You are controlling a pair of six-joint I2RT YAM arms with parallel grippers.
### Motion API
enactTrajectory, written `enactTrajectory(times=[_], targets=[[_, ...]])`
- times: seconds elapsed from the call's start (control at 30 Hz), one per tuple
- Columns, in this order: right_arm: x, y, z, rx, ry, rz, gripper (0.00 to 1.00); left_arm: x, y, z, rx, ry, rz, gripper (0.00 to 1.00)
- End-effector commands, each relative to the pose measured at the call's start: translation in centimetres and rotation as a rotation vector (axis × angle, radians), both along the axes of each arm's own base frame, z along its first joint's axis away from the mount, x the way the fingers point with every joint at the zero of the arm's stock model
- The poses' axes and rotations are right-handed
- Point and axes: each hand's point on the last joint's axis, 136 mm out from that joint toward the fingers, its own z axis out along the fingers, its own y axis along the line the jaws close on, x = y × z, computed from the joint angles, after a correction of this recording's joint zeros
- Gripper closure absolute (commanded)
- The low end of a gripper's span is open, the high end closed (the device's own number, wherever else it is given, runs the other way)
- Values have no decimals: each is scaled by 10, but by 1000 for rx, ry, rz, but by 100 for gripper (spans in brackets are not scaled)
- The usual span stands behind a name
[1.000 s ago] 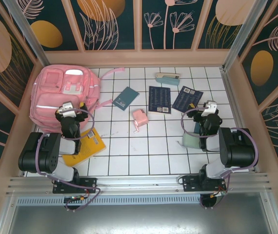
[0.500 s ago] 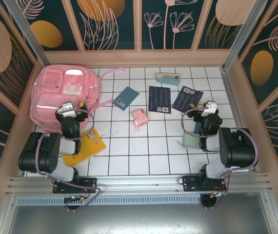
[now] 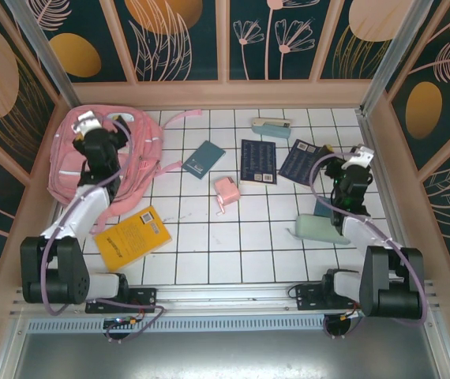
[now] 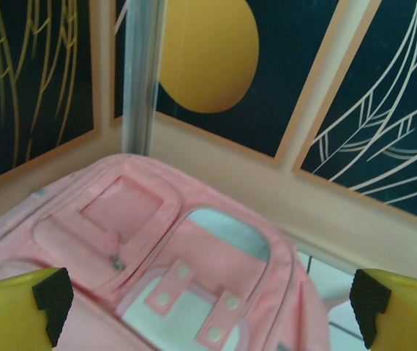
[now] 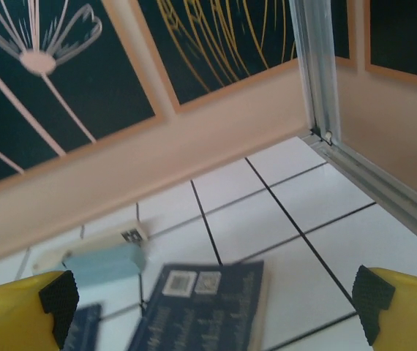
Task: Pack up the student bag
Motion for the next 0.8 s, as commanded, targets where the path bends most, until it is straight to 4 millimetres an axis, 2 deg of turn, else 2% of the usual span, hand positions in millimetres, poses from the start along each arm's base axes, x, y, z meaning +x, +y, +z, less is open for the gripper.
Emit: enactTrajectory(times=[0.0, 0.03, 0.17, 0.23, 0.27, 0.4, 0.53, 0.63, 0.77], targets=[[-3, 5, -5, 156, 55, 16, 1, -4, -8, -85, -63, 318, -31, 3], [-3, 10, 0, 193, 42, 39, 1, 7, -13, -76, -74, 294, -55, 5], [2, 25, 19, 268, 39, 115, 1, 41, -32, -86, -121, 336, -149, 14], [5, 32, 26, 273, 67, 134, 1, 58, -43, -92, -142, 373, -202, 24], [7, 34, 29, 266, 87, 126, 1, 69, -48, -108, -160, 418, -224, 29], [9, 39, 35, 222, 146, 93, 1, 98, -71, -137, -174, 511, -279, 41], [5, 46, 36, 202, 174, 93, 1, 118, -92, -159, -115, 585, -291, 41], [1, 53, 36, 187, 185, 95, 1, 127, -92, -186, -82, 681, -248, 44], [-2, 61, 37, 174, 194, 103, 1, 134, -94, -224, -69, 799, -216, 43]])
